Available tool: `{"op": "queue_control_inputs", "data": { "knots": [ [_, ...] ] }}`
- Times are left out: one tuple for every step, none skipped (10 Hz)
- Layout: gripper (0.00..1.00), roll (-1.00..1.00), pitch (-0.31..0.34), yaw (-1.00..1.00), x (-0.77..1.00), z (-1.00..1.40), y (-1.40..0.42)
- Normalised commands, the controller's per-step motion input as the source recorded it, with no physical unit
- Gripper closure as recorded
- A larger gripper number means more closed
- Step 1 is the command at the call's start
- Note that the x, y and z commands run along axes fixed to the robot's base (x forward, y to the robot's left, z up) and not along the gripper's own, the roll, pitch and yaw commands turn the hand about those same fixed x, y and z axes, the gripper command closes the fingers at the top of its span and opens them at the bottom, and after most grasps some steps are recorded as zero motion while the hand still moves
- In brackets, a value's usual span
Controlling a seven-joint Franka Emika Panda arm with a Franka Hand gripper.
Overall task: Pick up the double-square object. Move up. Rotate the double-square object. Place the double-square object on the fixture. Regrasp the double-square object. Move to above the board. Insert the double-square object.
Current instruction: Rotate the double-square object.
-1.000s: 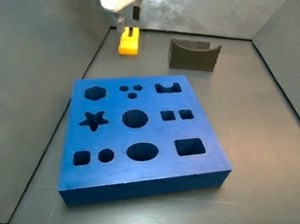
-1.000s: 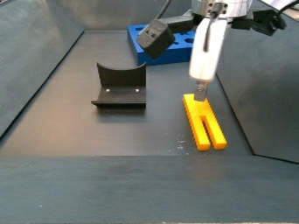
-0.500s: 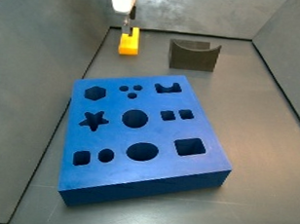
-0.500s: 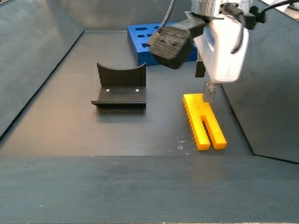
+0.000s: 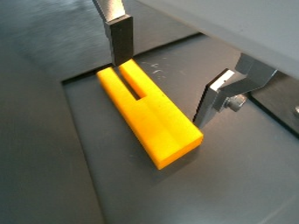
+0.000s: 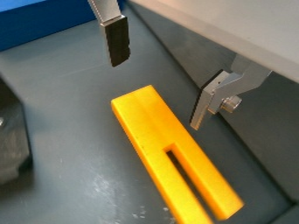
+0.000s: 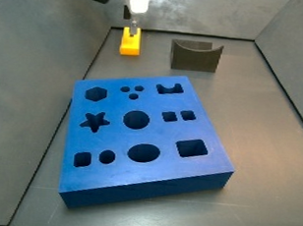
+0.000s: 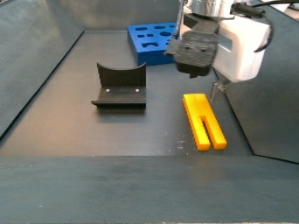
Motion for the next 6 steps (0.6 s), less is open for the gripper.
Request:
{"op": "queue_control_inputs", "data": {
  "knots": [
    [0.0,0.0,-0.019,1.0,0.04,-0.03,0.0],
    [0.0,0.0,-0.02,1.0,0.04,-0.03,0.0],
    [0.0,0.0,-0.021,1.0,0.04,-0.03,0.0],
    [0.0,0.0,-0.023,1.0,0.04,-0.03,0.0],
    [0.0,0.0,-0.025,1.0,0.04,-0.03,0.0],
    [0.0,0.0,-0.027,1.0,0.04,-0.03,0.0]
  ]
}}
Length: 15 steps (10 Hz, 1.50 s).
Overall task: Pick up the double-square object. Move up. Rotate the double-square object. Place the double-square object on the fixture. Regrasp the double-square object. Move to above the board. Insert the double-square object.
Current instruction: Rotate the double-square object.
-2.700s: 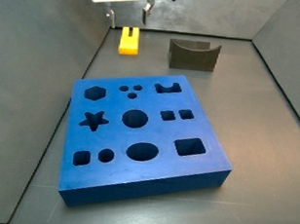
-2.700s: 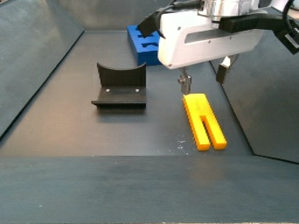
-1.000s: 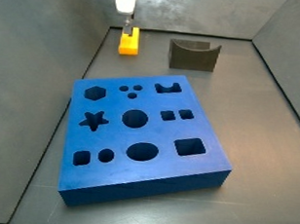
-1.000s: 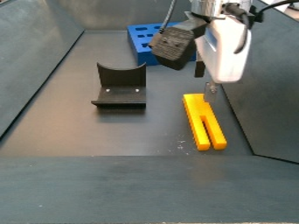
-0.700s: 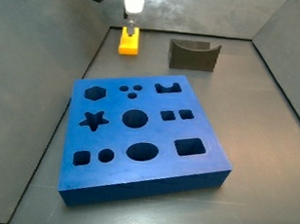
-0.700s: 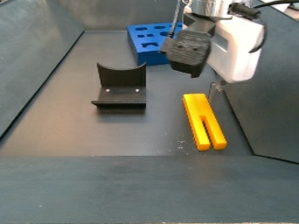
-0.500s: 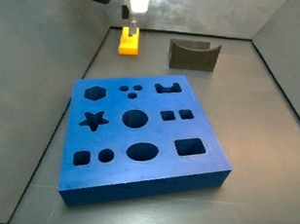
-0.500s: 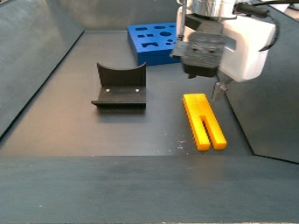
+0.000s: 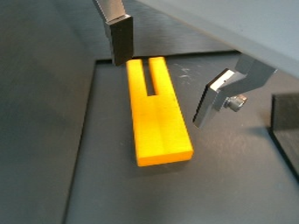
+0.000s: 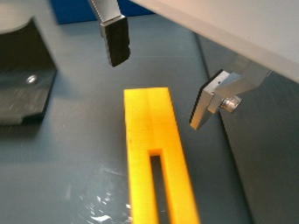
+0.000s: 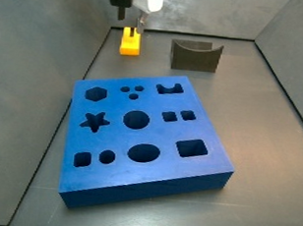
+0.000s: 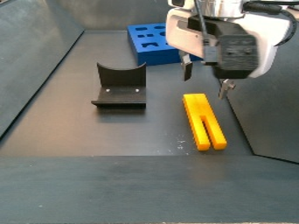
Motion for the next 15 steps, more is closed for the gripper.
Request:
{"op": "queue_control_inputs", "data": {
  "knots": [
    [0.0,0.01,-0.029,1.0,0.04,-0.03,0.0],
    [0.0,0.01,-0.031,1.0,0.04,-0.03,0.0],
    [0.0,0.01,-0.035,1.0,0.04,-0.03,0.0],
    [0.0,0.01,-0.039,1.0,0.04,-0.03,0.0],
    [0.0,0.01,-0.045,1.0,0.04,-0.03,0.0],
    [0.0,0.01,-0.051,1.0,0.03,-0.03,0.0],
    [0.0,0.01,-0.056,1.0,0.03,-0.03,0.0],
    [0.0,0.01,-0.07,1.0,0.03,-0.03,0.0],
    [0.0,0.02,-0.084,1.0,0.03,-0.03,0.0],
    [0.0,0.02,-0.091,0.77,0.03,-0.03,0.0],
    [0.0,0.02,-0.091,0.55,0.03,-0.03,0.0],
    [0.0,0.02,-0.089,0.31,0.03,-0.04,0.0],
    [0.0,0.02,-0.088,0.23,0.02,-0.04,0.0],
    [0.0,0.0,0.0,0.0,0.0,-1.0,0.0],
    [0.0,0.0,-0.005,-0.03,0.01,-1.0,0.0]
  ]
}}
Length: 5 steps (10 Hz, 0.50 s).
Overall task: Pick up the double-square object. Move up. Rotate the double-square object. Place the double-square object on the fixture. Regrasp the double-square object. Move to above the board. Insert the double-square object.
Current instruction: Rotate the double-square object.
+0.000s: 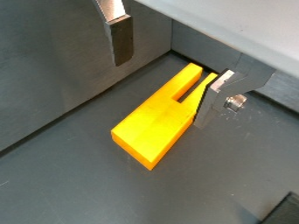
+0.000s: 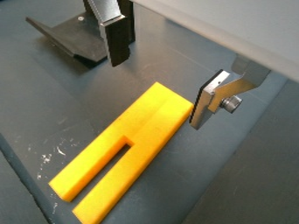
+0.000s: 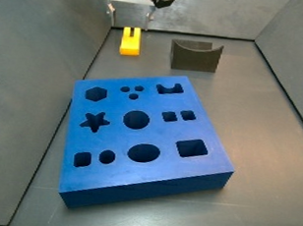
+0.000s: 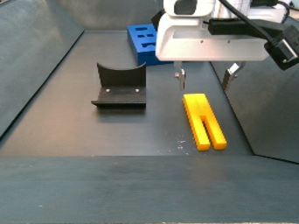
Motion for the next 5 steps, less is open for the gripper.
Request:
{"op": "queue_control_inputs", "data": {
  "knots": [
    [0.0,0.0,-0.02,-0.03,0.02,-1.0,0.0],
    [0.0,-0.01,-0.03,-0.03,0.03,-1.0,0.0],
    [0.0,-0.02,-0.033,-0.02,0.04,-1.0,0.0],
    [0.0,-0.03,-0.035,-0.01,0.04,-0.95,0.0],
    [0.0,-0.04,-0.035,0.0,0.04,-0.87,0.0]
  ]
}}
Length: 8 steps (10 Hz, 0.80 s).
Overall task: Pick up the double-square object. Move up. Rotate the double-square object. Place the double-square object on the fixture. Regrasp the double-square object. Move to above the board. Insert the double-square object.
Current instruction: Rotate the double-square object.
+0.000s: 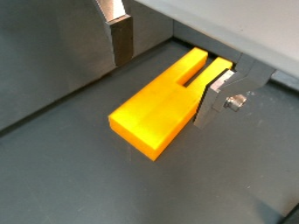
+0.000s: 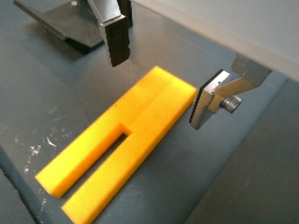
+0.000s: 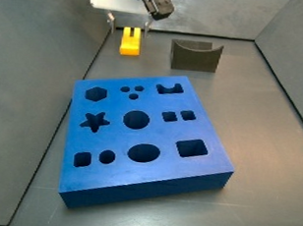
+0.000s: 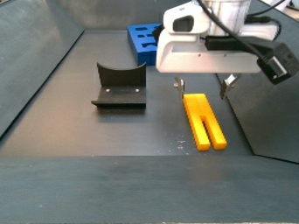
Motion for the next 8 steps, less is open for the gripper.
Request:
{"op": "queue_control_inputs", "data": {
  "knots": [
    [0.0,-0.05,-0.036,0.01,0.05,-0.79,0.0],
    [0.0,-0.06,-0.036,0.02,0.04,-0.7,0.0],
    [0.0,-0.07,-0.044,0.02,0.04,-0.62,0.01],
    [0.0,-0.08,-0.048,0.03,0.04,-0.54,0.01],
    [0.0,-0.08,-0.055,0.03,0.04,-0.48,0.01],
    [0.0,-0.09,-0.056,0.03,0.04,-0.45,0.01],
    [0.0,-0.09,-0.06,0.03,0.04,-0.38,0.01],
    [0.0,-0.09,-0.066,0.03,0.04,-0.34,0.01]
  ]
}}
